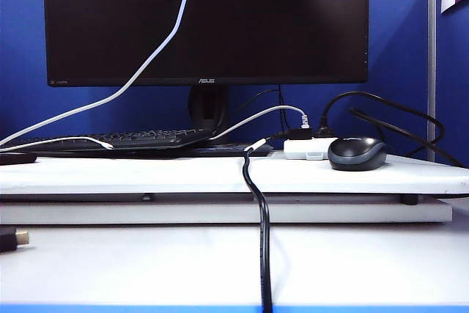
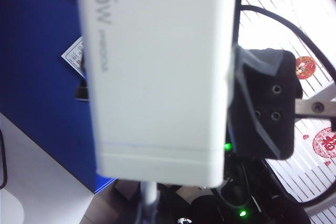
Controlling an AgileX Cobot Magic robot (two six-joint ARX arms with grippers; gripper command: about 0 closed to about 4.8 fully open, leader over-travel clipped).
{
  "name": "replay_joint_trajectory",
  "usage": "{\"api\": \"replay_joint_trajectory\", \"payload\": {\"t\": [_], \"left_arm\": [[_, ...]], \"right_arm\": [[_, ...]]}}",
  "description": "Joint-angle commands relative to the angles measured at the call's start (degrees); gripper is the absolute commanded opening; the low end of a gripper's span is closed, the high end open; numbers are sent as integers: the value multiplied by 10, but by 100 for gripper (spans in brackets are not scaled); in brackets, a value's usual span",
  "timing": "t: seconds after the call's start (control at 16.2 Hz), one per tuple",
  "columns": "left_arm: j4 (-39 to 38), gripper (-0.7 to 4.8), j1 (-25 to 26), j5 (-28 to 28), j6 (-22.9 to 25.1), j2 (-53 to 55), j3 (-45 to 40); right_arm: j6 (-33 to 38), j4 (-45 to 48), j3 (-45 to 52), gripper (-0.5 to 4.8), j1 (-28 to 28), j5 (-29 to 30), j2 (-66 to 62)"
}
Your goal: Pick up the Type-C charging cable and the charging base, insert one end of the Type-C charger into the corresponding slot on the base, and finally place the plugged-in charger back on the table.
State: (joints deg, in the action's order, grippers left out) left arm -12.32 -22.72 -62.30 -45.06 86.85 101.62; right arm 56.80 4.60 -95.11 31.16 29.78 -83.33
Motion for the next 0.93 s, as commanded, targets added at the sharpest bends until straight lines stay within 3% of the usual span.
{"api": "replay_joint_trajectory", "payload": {"t": [0.06,0.93], "left_arm": [[27,-6,2,6,0,-5,5],[26,-6,2,8,-5,-5,5]], "right_arm": [[6,0,0,-1,4,19,4],[33,39,0,-1,4,23,4]]}}
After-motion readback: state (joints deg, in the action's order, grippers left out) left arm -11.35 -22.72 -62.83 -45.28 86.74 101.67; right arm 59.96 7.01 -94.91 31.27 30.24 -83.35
